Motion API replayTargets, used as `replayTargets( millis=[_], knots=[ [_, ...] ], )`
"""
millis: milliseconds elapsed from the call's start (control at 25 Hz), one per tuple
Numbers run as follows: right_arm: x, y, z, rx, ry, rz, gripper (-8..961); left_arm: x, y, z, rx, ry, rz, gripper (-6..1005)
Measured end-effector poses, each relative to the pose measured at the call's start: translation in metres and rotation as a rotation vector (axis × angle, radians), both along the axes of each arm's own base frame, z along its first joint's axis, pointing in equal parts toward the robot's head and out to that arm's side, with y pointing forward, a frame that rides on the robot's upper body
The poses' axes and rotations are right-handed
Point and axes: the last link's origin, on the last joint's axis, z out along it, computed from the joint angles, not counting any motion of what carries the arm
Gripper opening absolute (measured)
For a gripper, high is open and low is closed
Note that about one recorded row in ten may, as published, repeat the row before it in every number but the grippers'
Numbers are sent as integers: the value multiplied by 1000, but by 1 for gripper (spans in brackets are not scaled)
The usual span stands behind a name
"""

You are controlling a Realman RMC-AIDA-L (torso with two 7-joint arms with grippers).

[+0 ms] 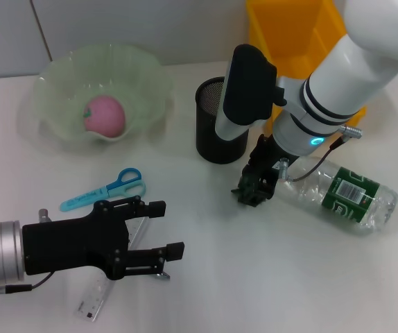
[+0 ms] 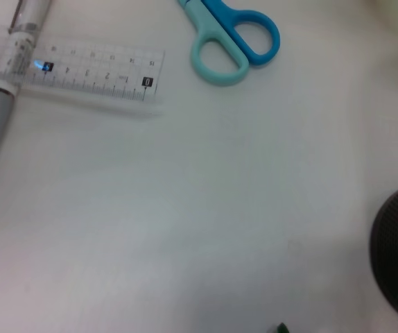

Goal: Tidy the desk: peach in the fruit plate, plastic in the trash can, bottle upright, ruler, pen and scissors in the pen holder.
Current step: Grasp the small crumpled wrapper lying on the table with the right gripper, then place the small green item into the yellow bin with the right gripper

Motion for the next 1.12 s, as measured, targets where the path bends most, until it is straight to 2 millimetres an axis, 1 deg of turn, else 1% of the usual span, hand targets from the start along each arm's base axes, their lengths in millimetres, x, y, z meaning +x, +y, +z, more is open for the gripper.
replayTargets(
  millis=[240,360,400,440,480,520,600,640,760,800,840,880,920,960,1000,1040,1120],
  knots=[
    [-5,-1,4,6,18,14,534,0,0,1,5,-3,0,810],
    [-11,-7,7,-11,49,12,455,0,1,1,6,-4,-2,810],
    [-16,-11,12,-21,77,5,429,0,1,1,6,-4,-2,810],
    [-16,-11,12,-21,77,5,404,1,1,1,7,-4,-4,810],
    [-20,-14,18,-15,100,7,378,1,1,1,6,-4,-5,810],
    [-20,-14,18,-15,100,7,370,1,1,1,6,-4,-5,810],
    [-27,-18,30,0,138,13,353,2,2,1,6,-4,-7,809],
    [-27,-18,30,0,138,13,345,2,2,1,5,-3,-8,809],
    [-36,-23,46,15,230,3,319,2,2,1,4,-1,-9,809],
    [-42,-23,61,48,325,-7,310,2,2,1,3,0,-10,809],
    [-42,-23,61,48,325,-7,300,2,2,1,3,0,-10,809],
    [-44,-21,72,84,385,-14,291,2,2,1,3,1,-11,809],
    [-45,-20,79,107,425,-18,282,1,2,1,4,2,-12,809],
    [-46,-17,90,146,476,-22,276,1,2,1,3,2,-12,809],
    [-44,-11,108,234,568,-33,270,1,1,1,2,1,-12,809],
    [-44,-11,108,234,568,-33,264,1,1,1,2,1,-12,809],
    [-38,-3,125,341,647,-46,252,1,1,1,2,1,-11,809]
  ],
)
